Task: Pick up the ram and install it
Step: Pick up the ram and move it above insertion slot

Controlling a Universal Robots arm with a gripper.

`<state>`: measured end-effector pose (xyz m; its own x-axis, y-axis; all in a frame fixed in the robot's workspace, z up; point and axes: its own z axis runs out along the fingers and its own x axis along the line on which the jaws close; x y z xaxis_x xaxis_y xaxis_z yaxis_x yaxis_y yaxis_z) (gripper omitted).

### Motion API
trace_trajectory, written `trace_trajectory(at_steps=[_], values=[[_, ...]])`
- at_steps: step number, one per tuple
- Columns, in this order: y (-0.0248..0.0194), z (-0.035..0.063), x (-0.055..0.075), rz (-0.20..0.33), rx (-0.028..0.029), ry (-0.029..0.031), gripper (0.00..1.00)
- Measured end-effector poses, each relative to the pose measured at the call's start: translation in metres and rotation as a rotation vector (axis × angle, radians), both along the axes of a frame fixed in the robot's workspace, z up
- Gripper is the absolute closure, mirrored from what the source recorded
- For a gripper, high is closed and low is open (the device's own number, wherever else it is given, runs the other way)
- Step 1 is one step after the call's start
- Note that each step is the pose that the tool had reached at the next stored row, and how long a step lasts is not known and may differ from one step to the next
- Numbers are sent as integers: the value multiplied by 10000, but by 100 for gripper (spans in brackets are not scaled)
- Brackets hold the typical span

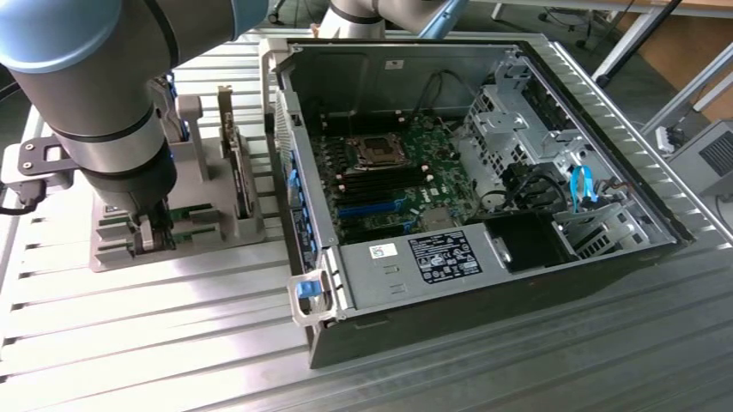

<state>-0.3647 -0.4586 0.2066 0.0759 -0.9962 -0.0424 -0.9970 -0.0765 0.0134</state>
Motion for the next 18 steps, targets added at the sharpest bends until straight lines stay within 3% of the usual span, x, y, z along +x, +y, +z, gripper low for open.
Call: trace_trajectory(at_steps=[2, 3, 9, 18], values=[[0, 0, 0, 0, 0, 0, 85], [0, 0, 0, -1, 0, 0, 89], [0, 9, 0, 0, 0, 0, 89], [0, 149, 0, 0, 0, 0, 89]])
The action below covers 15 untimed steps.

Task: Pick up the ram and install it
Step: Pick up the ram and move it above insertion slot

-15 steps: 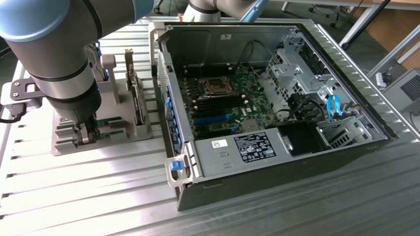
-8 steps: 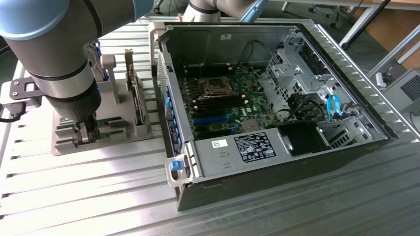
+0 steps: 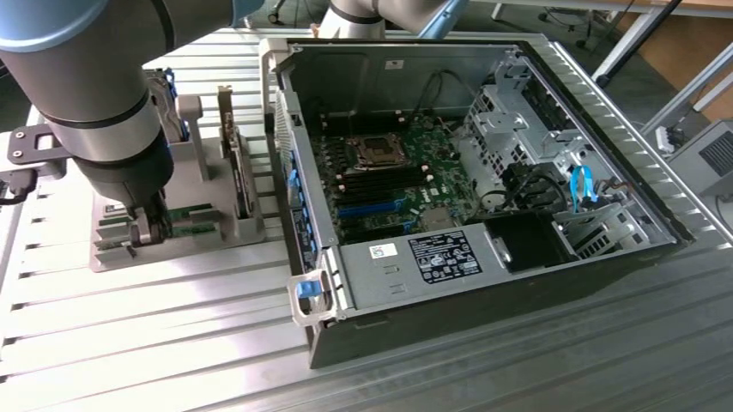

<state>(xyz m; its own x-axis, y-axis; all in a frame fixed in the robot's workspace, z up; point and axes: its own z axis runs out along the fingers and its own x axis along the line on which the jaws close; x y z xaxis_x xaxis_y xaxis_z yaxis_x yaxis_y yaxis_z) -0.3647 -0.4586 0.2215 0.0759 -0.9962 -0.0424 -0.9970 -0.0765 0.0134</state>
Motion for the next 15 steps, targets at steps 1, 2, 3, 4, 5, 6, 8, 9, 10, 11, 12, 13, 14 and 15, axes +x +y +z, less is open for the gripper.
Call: trace_trajectory(at_steps=[1, 2, 3, 4, 5, 6, 8, 9, 10, 11, 12, 13, 14, 15], values=[[0, 31, 0, 0, 0, 1, 89], [1, 40, 0, -1, 1, -2, 89], [0, 54, 0, 0, 1, 0, 89], [1, 67, 0, 1, 0, 0, 89], [2, 82, 0, 0, 0, 0, 89], [3, 97, 0, 0, -1, 1, 89], [4, 130, 0, 0, -1, 0, 89], [4, 147, 0, 0, -1, 0, 89], [4, 164, 0, 0, -2, 0, 89], [4, 186, 0, 0, -1, 0, 89], [4, 196, 0, 0, -2, 0, 89], [4, 211, 0, 0, -2, 0, 89], [4, 232, 0, 0, -2, 0, 89], [4, 246, 0, 0, -1, 0, 89]])
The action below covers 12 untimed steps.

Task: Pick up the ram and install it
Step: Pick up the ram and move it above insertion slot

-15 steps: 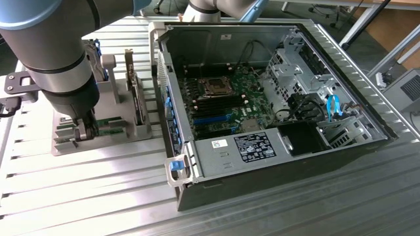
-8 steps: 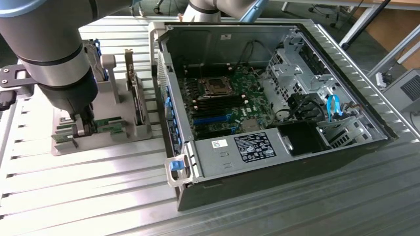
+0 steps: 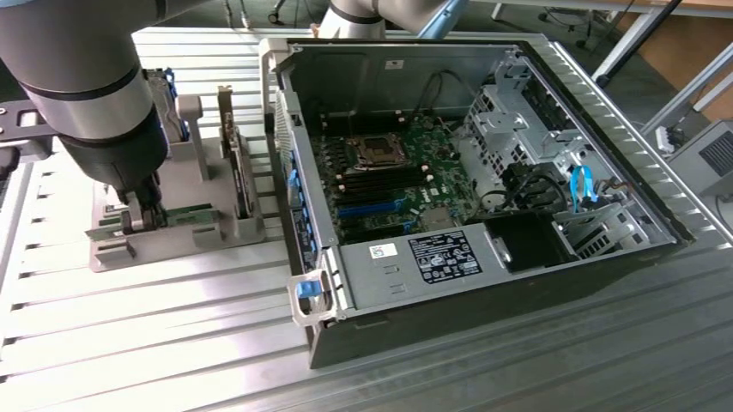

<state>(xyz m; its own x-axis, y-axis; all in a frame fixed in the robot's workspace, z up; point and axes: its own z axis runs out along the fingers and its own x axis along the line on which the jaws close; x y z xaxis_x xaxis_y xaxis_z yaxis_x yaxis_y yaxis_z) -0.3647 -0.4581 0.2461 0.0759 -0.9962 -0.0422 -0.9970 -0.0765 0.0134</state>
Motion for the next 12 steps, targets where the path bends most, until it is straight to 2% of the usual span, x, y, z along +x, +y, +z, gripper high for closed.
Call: trace_trajectory(at_steps=[12], values=[[0, 214, 0, 0, 0, 1, 89]])
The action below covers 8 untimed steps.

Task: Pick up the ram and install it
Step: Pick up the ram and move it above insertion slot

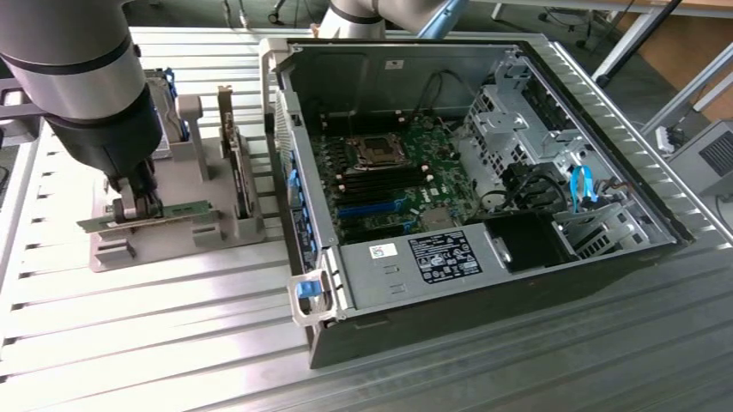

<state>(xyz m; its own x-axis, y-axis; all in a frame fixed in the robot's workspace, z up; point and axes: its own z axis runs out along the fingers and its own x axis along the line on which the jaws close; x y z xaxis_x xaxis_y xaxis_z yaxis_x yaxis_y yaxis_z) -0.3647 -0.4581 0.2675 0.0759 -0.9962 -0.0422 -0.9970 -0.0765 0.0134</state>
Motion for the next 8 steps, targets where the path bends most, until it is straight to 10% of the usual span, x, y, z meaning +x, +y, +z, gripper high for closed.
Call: trace_trajectory(at_steps=[8], values=[[0, 135, 0, 0, 0, 0, 89]])
